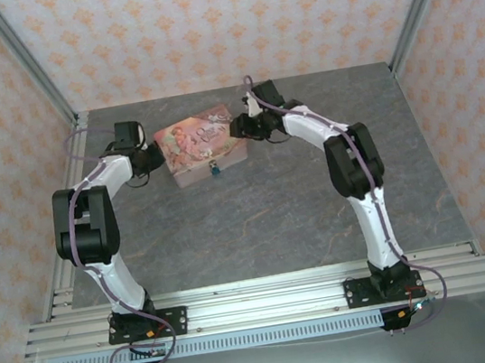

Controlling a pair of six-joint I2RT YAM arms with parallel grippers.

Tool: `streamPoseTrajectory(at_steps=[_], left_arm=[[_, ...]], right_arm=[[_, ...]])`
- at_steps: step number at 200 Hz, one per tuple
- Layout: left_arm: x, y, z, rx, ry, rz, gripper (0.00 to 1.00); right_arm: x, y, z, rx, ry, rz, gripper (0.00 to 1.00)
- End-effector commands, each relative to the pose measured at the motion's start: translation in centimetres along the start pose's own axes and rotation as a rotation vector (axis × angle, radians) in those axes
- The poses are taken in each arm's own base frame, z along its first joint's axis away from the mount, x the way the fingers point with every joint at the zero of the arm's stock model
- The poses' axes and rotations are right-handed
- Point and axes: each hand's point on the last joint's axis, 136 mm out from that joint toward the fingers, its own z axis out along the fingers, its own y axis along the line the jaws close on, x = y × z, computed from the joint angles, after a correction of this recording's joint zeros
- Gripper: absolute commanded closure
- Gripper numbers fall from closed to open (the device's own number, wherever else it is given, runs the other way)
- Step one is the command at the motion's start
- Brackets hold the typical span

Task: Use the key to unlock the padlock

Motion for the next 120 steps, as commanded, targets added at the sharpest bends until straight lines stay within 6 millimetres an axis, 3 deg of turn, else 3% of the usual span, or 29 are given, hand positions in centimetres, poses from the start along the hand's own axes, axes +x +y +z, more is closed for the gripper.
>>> streamPoseTrajectory(at_steps=[1, 29, 50, 77, 120], left_arm=[[2.8, -5.3, -0.2, 0.133, 0.066, 0.124, 1.0], [3.4, -7.3, -0.2, 0.185, 0.067, 0.164, 1.0], [3.5, -7.6, -0.6, 0.189, 0.066, 0.193, 1.0], [3.2, -6.7, -2.4, 0.146, 0.053, 0.271, 1.0], [3.0, -5.0, -7.9, 0.19, 0.002, 0.333, 1.0]], right_arm=[[4.3, 2.7, -1.3, -0.051, 0.032, -0.018, 0.54], [7.5, 1.6, -3.4, -0.002, 0.008, 0.03, 0.52], [8.7, 0.2, -4.9, 0.076, -0.009, 0.068, 0.47], [8.2, -0.5, -7.8, 0.174, -0.057, 0.07, 0.42], [6.1, 1.4, -13.4, 0.207, -0.17, 0.023, 0.41]])
